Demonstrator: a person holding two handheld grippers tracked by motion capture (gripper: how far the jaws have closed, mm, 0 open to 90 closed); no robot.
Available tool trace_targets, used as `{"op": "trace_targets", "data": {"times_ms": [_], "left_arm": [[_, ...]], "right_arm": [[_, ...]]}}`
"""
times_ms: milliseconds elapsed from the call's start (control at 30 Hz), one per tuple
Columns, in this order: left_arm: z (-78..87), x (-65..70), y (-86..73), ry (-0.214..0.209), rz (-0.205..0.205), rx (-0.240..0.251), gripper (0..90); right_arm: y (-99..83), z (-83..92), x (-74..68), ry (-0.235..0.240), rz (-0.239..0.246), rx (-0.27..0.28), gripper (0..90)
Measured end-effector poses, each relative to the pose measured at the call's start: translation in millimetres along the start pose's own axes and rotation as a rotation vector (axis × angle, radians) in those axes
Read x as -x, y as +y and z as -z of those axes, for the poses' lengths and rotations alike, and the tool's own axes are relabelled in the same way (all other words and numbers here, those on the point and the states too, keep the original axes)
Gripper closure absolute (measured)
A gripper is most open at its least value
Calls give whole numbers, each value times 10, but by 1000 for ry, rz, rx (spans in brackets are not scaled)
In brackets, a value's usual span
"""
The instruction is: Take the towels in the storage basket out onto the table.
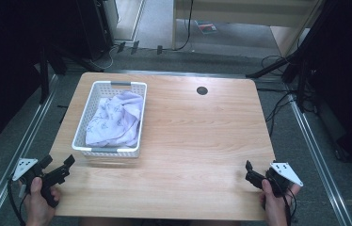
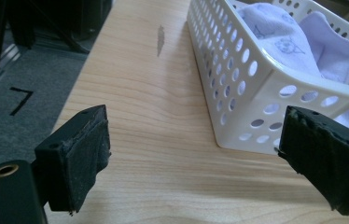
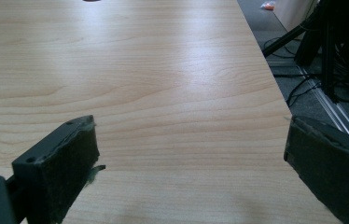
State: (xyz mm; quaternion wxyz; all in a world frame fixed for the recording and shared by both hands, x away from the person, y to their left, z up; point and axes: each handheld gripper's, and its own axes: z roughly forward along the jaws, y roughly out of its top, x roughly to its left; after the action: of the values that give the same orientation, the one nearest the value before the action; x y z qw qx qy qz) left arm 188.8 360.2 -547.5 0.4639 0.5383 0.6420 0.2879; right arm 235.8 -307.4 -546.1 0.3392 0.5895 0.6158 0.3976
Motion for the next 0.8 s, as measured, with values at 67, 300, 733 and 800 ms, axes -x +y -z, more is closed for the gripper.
{"op": "trace_targets", "data": {"times_ms": [67,300,733,800], "left_arm": [[48,4,9,43,5,35,99],[126,95,115,48,-22,57,141],[159,522,441,12,-140,-55,134],[147,599,507,-16,-146,-76,124]], "right_arm": [[-3,5,0,7,3,3,34],[-4,5,-23,14,24,0,36],[-6,9,-24,14,22,-1,44],[-5,8,-20,16,22,1,44]]}}
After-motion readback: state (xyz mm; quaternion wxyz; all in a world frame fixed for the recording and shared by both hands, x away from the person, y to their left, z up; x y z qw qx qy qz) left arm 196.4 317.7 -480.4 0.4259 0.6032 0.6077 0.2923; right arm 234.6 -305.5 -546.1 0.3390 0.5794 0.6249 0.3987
